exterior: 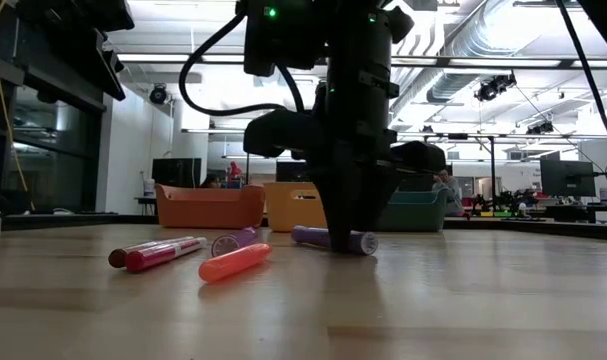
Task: Pick & Place Markers
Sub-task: Put the purple highlighter into the blue bin
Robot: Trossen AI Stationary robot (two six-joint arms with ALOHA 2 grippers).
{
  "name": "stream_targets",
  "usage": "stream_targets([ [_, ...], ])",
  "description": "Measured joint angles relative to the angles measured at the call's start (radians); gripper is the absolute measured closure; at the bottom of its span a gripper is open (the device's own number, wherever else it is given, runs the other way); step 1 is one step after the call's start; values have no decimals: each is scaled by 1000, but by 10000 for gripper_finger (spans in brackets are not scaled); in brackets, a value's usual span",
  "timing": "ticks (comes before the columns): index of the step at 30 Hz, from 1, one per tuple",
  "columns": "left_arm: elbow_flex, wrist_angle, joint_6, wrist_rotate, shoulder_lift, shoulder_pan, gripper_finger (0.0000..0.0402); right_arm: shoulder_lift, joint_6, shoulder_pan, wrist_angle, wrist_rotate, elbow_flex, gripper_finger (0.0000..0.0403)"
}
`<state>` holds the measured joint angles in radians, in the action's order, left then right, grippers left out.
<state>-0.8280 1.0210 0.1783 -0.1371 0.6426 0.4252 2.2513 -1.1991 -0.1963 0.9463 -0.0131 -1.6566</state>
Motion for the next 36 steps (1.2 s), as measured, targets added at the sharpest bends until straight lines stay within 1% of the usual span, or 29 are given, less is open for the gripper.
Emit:
stream_targets([
  [11, 0, 0, 0, -3, 0, 0, 308, 0, 33, 5, -8, -6, 0, 347],
  [15, 0, 0, 0, -3, 0, 0, 308, 2, 47, 6, 11, -5, -24, 347],
  [24, 0, -1, 0, -3, 0, 0, 308, -6, 107, 22, 176, 47, -114, 347],
  [27, 0, -1, 0, -2, 0, 0, 308, -35, 130, 33, 223, 65, -136, 347],
  [33, 0, -1, 0, -2, 0, 0, 308, -106, 185, 70, 341, 113, -138, 347],
  [36, 0, -2, 0, -2, 0, 0, 308, -151, 230, 102, 426, 145, -140, 347],
])
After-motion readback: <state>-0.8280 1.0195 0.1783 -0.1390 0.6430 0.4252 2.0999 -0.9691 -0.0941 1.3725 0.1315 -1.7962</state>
